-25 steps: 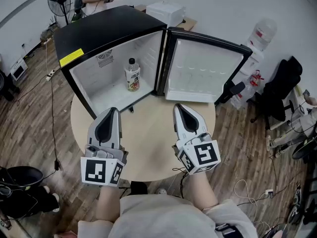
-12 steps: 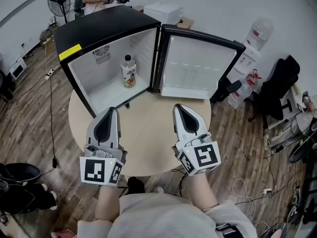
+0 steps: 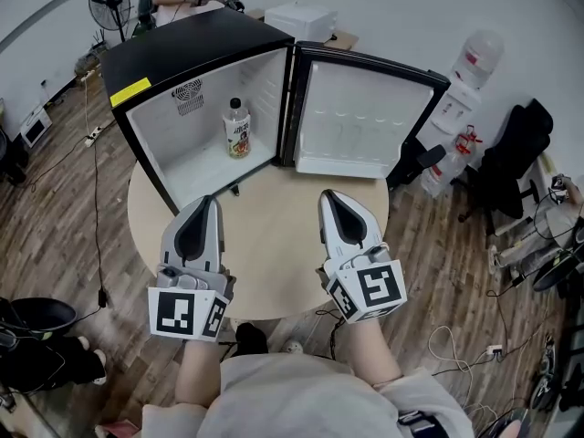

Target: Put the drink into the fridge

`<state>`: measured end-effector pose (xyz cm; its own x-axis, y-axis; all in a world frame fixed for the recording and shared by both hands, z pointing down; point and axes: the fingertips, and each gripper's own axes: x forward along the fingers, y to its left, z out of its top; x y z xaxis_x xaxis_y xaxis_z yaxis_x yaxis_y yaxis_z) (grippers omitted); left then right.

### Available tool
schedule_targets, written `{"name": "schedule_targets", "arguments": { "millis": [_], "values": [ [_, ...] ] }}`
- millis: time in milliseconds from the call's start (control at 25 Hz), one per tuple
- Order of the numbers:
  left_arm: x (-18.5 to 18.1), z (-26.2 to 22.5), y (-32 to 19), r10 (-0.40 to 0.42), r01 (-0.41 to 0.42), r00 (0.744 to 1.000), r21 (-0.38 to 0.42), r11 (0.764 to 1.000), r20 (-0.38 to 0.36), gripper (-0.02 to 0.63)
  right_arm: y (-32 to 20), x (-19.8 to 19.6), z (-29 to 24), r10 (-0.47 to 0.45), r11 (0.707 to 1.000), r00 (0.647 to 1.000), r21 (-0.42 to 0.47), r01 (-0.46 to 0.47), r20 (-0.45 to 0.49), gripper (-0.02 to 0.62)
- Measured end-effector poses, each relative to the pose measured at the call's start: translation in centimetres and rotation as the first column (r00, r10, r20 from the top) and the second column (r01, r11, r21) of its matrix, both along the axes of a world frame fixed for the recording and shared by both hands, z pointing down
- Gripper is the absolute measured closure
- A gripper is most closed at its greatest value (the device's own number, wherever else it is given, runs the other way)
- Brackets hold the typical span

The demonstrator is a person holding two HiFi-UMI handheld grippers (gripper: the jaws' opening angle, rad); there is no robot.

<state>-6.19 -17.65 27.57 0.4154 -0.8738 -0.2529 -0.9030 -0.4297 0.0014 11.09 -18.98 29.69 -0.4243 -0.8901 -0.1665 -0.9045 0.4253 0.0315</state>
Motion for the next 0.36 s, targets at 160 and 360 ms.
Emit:
{"name": "schedule_targets", "arguments": {
  "millis": [160,360],
  "values": [
    [-0.04,0.01,-0.15,0.003,-0.003,1.000,0.000,1.000,-0.002,0.598,-0.09,-0.17,0.01,-0.001,1.000,1.000,0.001,0.001,0.002,0.584],
    [-0.04,-0.21,-0.30,0.008,-0.008,1.000,0.001,1.000,-0.004,0.598,-0.19,-0.33,-0.15,-0.002,1.000,1.000,0.001,0.002,0.001,0.584]
  ]
}}
